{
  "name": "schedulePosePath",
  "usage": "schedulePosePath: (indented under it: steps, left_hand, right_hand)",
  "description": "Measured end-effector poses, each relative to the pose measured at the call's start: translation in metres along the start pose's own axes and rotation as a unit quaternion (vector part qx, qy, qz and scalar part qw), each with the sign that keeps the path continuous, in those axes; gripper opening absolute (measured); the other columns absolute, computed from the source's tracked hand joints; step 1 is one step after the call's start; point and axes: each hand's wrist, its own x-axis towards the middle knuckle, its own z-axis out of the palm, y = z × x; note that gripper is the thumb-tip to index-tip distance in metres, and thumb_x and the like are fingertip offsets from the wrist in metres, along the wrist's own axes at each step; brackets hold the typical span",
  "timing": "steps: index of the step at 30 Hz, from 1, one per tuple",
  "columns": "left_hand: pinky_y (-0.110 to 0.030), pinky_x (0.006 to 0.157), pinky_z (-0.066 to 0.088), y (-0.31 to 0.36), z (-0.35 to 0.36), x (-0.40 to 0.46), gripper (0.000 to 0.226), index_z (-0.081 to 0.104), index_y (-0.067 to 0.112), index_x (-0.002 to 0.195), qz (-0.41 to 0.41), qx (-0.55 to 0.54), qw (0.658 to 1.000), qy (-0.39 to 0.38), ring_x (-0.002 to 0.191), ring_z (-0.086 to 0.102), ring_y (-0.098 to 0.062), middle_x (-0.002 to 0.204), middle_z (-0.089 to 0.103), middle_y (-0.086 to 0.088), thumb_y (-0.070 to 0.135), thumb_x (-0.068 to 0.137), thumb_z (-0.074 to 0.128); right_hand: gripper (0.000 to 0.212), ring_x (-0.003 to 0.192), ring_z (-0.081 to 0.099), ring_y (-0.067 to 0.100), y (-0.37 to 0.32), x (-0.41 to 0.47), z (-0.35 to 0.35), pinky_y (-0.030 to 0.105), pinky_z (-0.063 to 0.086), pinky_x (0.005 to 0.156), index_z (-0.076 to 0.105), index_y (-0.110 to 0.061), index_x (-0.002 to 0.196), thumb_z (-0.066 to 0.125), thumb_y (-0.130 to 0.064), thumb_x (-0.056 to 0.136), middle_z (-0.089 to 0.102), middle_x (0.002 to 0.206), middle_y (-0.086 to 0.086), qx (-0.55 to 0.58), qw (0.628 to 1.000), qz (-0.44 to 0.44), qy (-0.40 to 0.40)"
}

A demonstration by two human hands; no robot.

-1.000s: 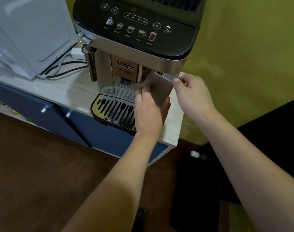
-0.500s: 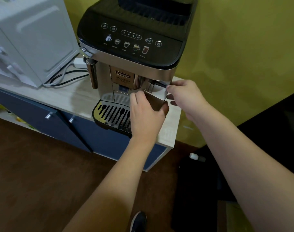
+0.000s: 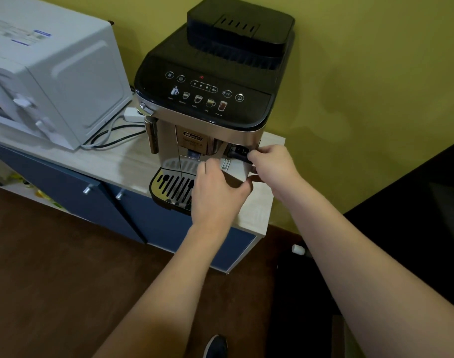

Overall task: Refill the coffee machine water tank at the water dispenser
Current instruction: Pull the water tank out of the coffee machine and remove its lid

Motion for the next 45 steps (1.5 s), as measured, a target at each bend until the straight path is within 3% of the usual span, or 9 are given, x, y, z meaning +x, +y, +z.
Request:
schedulePosePath:
  steps: [4, 7, 9, 13, 19, 26, 30, 38, 45]
  left_hand:
    - [-0.034, 0.081, 0.051, -0.008, -0.015, -0.017, 0.063, 0.049, 0.016, 0.122, 0.007, 0.012, 1.000, -0.021, 0.098, 0.053, -0.015, 0.109, 0.049, 0.002, 0.050, 0.074, 0.072]
    - [-0.031, 0.087, 0.046, -0.005, -0.017, -0.009, 0.075, 0.042, 0.015, 0.138, 0.010, 0.035, 0.998, -0.056, 0.115, 0.051, -0.020, 0.128, 0.048, -0.003, 0.051, 0.077, 0.068]
    - [-0.031, 0.086, 0.047, -0.004, -0.017, 0.000, 0.068, 0.048, 0.018, 0.133, 0.014, 0.030, 0.996, -0.084, 0.115, 0.054, -0.022, 0.127, 0.054, -0.002, 0.052, 0.076, 0.066]
    - [-0.033, 0.067, 0.054, -0.009, -0.021, 0.000, 0.045, 0.055, 0.023, 0.099, 0.019, 0.048, 0.994, -0.098, 0.084, 0.057, -0.013, 0.092, 0.058, 0.006, 0.055, 0.070, 0.064]
    - [-0.027, 0.059, 0.052, -0.009, -0.039, -0.013, 0.039, 0.055, 0.028, 0.094, 0.012, 0.049, 0.990, -0.129, 0.076, 0.058, -0.006, 0.087, 0.061, 0.009, 0.056, 0.068, 0.065]
    - [-0.022, 0.053, 0.043, -0.009, -0.051, -0.028, 0.030, 0.055, 0.028, 0.088, 0.011, 0.045, 0.990, -0.130, 0.073, 0.058, -0.005, 0.083, 0.061, 0.009, 0.049, 0.072, 0.069]
    - [-0.021, 0.052, 0.042, -0.012, -0.054, -0.033, 0.032, 0.055, 0.029, 0.088, 0.014, 0.048, 0.990, -0.131, 0.073, 0.058, -0.005, 0.084, 0.061, 0.009, 0.052, 0.071, 0.068]
    - [-0.027, 0.058, 0.053, -0.023, -0.069, -0.055, 0.031, 0.054, 0.031, 0.088, 0.007, 0.050, 0.990, -0.134, 0.076, 0.060, -0.006, 0.086, 0.061, 0.011, 0.050, 0.071, 0.070]
    - [-0.025, 0.057, 0.050, -0.027, -0.084, -0.087, 0.037, 0.055, 0.032, 0.093, 0.018, 0.067, 0.988, -0.141, 0.076, 0.058, -0.004, 0.088, 0.059, 0.012, 0.055, 0.068, 0.069]
  right_hand:
    - [0.027, 0.093, 0.067, 0.027, 0.004, 0.002, -0.003, 0.049, 0.061, 0.082, 0.065, -0.004, 0.109, 0.063, -0.020, 0.088, 0.069, 0.103, 0.013, -0.003, 0.999, 0.013, -0.039]
    - [0.036, 0.099, 0.062, 0.023, 0.002, 0.011, -0.002, 0.043, 0.060, 0.083, 0.058, -0.009, 0.124, 0.063, -0.020, 0.091, 0.065, 0.110, 0.006, 0.012, 0.998, 0.025, -0.050]
    - [0.024, 0.103, 0.064, 0.028, 0.000, 0.014, 0.001, 0.047, 0.058, 0.087, 0.062, -0.010, 0.114, 0.061, -0.015, 0.090, 0.068, 0.107, 0.009, 0.037, 0.997, 0.030, -0.053]
    - [0.015, 0.091, 0.066, 0.027, 0.003, 0.010, 0.008, 0.049, 0.059, 0.086, 0.062, -0.010, 0.106, 0.058, -0.013, 0.092, 0.068, 0.098, 0.010, 0.033, 0.999, 0.017, -0.041]
    - [0.009, 0.090, 0.067, 0.027, 0.001, -0.012, 0.014, 0.045, 0.060, 0.082, 0.057, -0.020, 0.085, 0.059, -0.014, 0.091, 0.069, 0.098, 0.011, 0.007, 1.000, 0.002, -0.026]
    - [0.018, 0.087, 0.067, 0.031, 0.004, -0.025, 0.016, 0.046, 0.061, 0.075, 0.063, -0.006, 0.103, 0.059, -0.016, 0.088, 0.068, 0.096, 0.014, -0.007, 1.000, 0.005, -0.025]
    - [0.007, 0.071, 0.058, 0.024, 0.004, -0.031, 0.017, 0.034, 0.050, 0.058, 0.060, -0.007, 0.092, 0.057, -0.013, 0.089, 0.060, 0.080, 0.007, -0.017, 1.000, 0.001, -0.025]
    - [0.017, 0.074, 0.063, 0.029, 0.017, -0.050, 0.027, 0.037, 0.052, 0.061, 0.064, -0.004, 0.097, 0.059, -0.015, 0.085, 0.064, 0.084, 0.011, -0.030, 0.999, -0.005, -0.028]
    - [0.014, 0.073, 0.061, 0.021, 0.035, -0.084, 0.025, 0.031, 0.047, 0.055, 0.055, -0.020, 0.076, 0.061, -0.017, 0.088, 0.060, 0.075, 0.001, -0.032, 0.998, -0.030, -0.044]
